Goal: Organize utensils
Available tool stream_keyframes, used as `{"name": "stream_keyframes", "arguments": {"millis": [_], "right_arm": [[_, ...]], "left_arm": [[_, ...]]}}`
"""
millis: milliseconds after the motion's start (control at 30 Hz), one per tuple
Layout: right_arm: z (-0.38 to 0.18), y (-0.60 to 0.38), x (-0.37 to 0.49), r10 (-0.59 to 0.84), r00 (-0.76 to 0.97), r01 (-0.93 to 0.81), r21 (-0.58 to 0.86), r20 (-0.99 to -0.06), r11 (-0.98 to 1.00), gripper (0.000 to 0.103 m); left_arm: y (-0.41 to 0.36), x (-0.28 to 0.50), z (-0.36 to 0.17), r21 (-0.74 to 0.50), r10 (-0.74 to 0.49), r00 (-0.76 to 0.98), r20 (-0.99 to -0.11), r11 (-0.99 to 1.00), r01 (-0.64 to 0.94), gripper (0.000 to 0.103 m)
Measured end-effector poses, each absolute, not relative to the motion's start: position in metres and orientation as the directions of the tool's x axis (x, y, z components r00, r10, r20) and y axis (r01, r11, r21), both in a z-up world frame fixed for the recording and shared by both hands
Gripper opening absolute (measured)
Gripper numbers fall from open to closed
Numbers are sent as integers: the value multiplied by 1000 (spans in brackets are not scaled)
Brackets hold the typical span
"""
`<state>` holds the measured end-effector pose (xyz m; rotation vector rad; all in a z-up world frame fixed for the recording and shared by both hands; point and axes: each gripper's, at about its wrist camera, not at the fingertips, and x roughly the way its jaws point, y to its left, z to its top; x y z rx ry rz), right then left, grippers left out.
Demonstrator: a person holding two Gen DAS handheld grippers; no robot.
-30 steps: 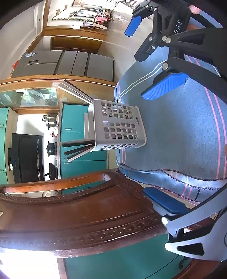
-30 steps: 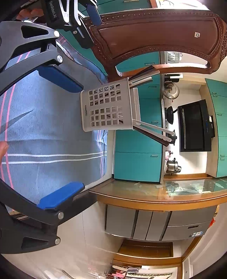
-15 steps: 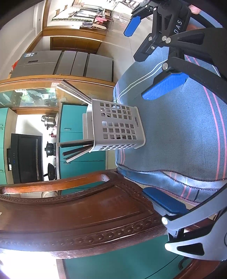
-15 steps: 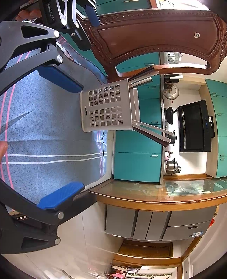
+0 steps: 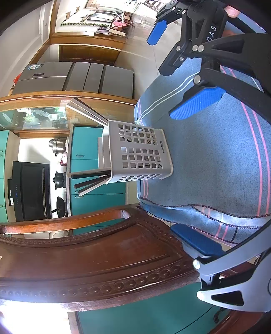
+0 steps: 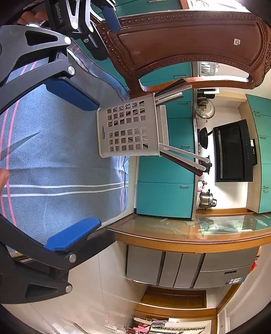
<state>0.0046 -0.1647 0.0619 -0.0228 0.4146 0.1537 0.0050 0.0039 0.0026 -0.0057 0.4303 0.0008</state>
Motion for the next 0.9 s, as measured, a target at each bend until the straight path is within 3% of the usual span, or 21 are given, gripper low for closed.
{"name": "stream_keyframes", "arguments": {"millis": [900], "right_arm": [[58,-163,7,137,900,-145,13,-414,989,100]], "left_arm": [[2,4,1,-17,16,905,-426,1000,-25,100]]}}
